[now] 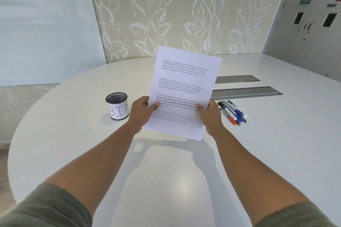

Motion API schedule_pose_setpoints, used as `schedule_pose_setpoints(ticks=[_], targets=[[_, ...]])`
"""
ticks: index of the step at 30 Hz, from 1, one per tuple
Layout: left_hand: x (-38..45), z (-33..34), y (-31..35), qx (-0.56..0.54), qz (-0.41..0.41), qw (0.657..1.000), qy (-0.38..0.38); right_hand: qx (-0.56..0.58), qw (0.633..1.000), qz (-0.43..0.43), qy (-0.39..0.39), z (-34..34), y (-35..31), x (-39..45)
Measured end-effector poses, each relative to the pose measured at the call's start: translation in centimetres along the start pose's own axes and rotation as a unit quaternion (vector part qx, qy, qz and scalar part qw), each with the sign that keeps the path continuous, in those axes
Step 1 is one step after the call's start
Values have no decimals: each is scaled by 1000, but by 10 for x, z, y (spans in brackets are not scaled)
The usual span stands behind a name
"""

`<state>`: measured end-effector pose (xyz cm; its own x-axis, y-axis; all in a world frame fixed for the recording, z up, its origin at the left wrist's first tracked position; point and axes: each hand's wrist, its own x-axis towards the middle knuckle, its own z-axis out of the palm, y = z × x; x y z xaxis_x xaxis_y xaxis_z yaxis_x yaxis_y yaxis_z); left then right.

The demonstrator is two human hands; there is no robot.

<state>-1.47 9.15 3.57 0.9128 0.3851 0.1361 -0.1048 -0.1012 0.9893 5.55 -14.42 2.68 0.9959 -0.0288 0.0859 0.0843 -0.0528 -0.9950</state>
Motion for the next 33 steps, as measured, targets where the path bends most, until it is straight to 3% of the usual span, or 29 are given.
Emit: schedule_pose_setpoints(ticks=[2, 5, 9, 16, 23, 27, 33], targets=[[1, -5, -1, -32, -19, 998, 53, 44, 999, 17, 11, -2, 0, 2], [1, -9, -3, -102, -56, 991, 74, 117, 992, 49, 24, -1, 0, 3], [-3, -5, 2, -156, -81, 983, 48, 189, 977, 99, 15, 3, 0, 3], [-7, 15, 11, -157, -79, 984, -5, 300, 942, 143, -37, 17, -6, -6], [-9, 20, 13, -162, -47, 985, -33, 296, 941, 139, -85, 27, -12, -13], [-1, 8, 12, -110, -37, 993, -1, 271, 953, 128, -47, 19, -10, -12], [8, -15, 11, -33, 4, 998, 59, 291, 950, 87, 75, 2, -9, -3]])
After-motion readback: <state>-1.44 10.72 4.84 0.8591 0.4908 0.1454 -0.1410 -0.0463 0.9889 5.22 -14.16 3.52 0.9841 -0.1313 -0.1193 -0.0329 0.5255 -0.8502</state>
